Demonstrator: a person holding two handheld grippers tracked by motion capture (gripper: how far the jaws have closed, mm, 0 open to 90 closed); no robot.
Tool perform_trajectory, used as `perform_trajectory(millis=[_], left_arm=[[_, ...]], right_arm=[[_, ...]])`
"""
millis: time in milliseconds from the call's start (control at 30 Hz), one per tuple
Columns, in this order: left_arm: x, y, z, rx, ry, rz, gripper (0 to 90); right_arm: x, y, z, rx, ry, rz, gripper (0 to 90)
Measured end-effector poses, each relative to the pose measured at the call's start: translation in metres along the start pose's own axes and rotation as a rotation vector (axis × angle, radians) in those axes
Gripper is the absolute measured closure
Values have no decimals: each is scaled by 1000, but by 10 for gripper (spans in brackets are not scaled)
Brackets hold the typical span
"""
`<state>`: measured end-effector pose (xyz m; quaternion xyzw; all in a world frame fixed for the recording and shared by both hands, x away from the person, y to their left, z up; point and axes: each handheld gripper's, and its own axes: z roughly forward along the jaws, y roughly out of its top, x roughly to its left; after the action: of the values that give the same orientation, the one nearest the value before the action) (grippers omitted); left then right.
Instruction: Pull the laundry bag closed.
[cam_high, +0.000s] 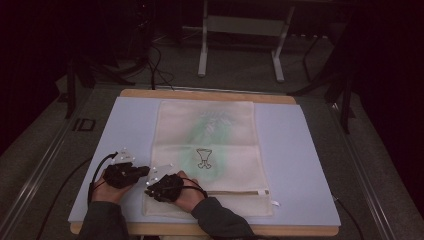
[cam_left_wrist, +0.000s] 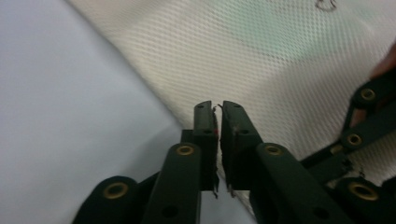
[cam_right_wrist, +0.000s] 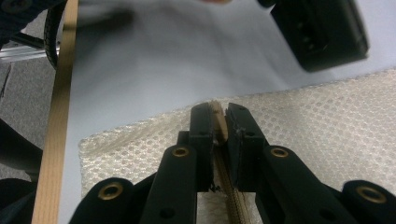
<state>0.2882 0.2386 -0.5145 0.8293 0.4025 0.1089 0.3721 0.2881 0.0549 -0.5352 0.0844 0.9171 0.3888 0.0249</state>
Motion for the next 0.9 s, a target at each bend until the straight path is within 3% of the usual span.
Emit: perform_trajectory(millis=[133, 267, 367, 567, 900], left_arm=[[-6, -1, 4, 49, -28, 14, 890], [-9, -2, 8, 99, -20, 36, 888], [-9, -3, 10, 122, -39, 38, 888], [-11, -4, 11, 147, -37, 47, 890], [-12, -5, 9, 171, -50, 28, 895]], right_arm=[[1, 0, 0, 1, -5, -7, 816], [1, 0, 0, 0, -6, -13, 818], [1, 0, 0, 3, -5, -20, 818], [0, 0, 0, 1, -2, -13, 818], [2, -2, -2, 4, -10, -29, 819]])
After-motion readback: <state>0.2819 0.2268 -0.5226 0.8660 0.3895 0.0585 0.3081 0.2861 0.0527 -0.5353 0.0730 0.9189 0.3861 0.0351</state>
